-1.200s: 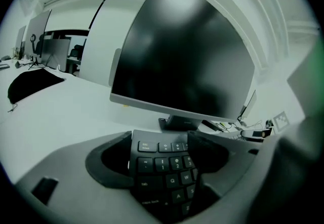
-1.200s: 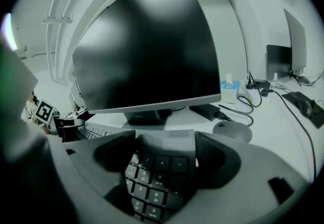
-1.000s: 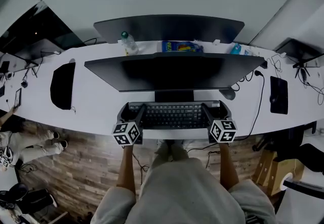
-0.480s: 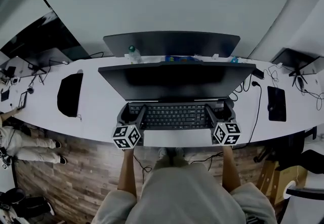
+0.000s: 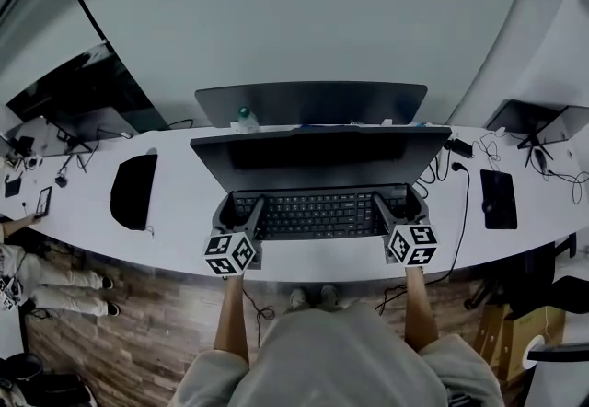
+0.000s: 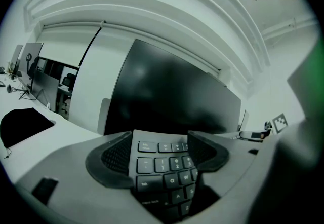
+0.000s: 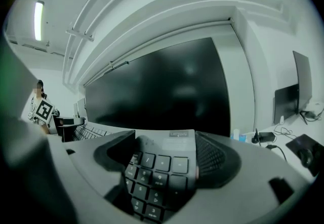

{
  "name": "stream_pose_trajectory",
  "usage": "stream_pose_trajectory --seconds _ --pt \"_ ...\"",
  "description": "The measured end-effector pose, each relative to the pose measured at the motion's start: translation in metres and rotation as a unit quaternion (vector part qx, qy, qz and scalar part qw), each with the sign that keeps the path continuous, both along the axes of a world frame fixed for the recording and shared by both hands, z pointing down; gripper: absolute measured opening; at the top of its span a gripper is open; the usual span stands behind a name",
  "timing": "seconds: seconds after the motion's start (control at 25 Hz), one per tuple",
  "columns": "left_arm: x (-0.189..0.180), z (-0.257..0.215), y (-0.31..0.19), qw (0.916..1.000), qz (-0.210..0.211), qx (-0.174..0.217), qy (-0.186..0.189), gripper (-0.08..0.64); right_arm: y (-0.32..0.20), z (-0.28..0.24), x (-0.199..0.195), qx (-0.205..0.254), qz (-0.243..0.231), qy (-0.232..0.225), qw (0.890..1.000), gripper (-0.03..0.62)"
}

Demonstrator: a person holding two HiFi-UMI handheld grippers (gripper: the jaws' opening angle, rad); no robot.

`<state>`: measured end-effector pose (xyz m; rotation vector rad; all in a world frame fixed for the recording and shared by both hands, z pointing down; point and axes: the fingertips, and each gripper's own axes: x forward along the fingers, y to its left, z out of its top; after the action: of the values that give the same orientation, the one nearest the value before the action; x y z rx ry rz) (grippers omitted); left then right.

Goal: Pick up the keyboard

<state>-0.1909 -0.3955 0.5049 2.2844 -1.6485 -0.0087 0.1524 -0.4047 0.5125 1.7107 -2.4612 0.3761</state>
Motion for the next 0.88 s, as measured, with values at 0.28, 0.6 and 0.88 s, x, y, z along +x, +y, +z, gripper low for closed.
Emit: stream_pose_trajectory --seconds 0.28,0.6,0.88 --pt "-0.003 -0.022 -0.003 0.9998 0.0 0.022 0.003 0.322 -0.004 -0.023 -0.002 0.024 0.0 0.003 1.0 0.354" --pt "-0.002 -0.027 -0.001 0.9996 0.002 0.029 0.003 0.322 -0.002 -0.028 -0.002 0.032 -0.001 0.004 0.999 0.354" --pt "-0.001 -0.025 -0.003 0.9997 0.004 0.025 0.002 0.322 -0.002 -0.024 0.0 0.028 0.001 0.002 1.0 0.354"
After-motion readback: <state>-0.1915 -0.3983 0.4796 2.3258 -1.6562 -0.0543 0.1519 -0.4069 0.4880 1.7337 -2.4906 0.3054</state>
